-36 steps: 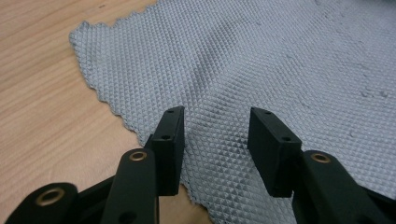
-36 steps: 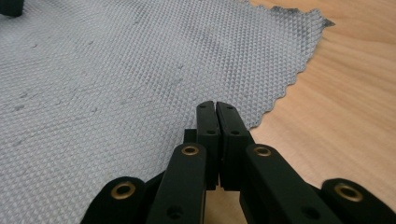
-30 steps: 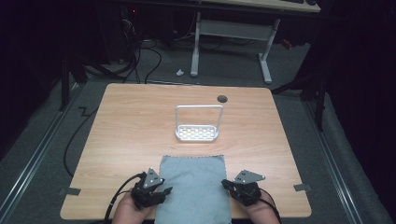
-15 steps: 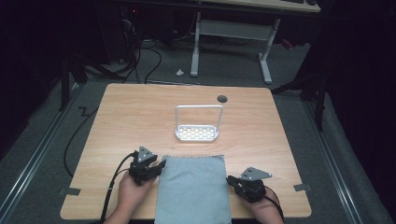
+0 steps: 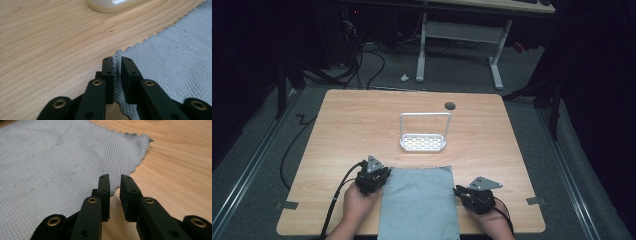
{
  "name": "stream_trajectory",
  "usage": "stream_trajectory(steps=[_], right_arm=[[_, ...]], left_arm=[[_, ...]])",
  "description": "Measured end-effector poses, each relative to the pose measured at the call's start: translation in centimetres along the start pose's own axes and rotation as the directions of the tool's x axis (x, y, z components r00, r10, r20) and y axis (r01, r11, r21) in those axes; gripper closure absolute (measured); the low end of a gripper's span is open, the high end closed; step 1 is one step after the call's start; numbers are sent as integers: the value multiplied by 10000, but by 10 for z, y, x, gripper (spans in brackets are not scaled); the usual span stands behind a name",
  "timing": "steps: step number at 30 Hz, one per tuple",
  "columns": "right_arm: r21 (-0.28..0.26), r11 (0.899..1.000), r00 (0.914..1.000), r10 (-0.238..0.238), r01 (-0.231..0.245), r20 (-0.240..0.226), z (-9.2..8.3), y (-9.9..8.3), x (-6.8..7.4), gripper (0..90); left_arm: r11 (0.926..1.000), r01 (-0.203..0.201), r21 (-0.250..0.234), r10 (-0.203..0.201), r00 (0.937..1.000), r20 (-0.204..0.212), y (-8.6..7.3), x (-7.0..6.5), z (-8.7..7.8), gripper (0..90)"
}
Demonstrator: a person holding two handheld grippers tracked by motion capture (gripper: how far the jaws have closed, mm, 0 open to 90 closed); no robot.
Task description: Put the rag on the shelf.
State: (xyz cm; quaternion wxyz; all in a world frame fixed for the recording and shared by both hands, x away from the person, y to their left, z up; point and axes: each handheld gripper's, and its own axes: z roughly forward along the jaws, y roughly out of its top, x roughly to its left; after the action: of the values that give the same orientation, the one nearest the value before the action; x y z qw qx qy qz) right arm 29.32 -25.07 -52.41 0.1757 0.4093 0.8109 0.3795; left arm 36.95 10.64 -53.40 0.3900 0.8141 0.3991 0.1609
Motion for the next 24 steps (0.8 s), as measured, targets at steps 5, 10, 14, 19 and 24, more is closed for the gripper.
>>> stream_trajectory(steps=[5,10,14,19,24], right_arm=[[-216,9997,9985,135,-124,521,11,15,-4,715],[-43,9990,9945,448,-446,947,33,34,-15,633],[196,9970,9901,715,-744,1204,52,47,-26,572],[465,9955,9914,778,-831,1056,60,48,-23,638],[346,9983,9944,429,-464,963,60,45,-18,846]], left_arm=[[10000,69,5,-69,9999,150,0,1,0,876],[9998,196,-17,-196,9996,218,0,2,0,876],[9995,322,-5,-321,9989,336,0,4,0,872],[9995,330,5,-330,9988,362,0,5,0,869],[9993,364,-8,-363,9986,375,-1,5,0,869]])
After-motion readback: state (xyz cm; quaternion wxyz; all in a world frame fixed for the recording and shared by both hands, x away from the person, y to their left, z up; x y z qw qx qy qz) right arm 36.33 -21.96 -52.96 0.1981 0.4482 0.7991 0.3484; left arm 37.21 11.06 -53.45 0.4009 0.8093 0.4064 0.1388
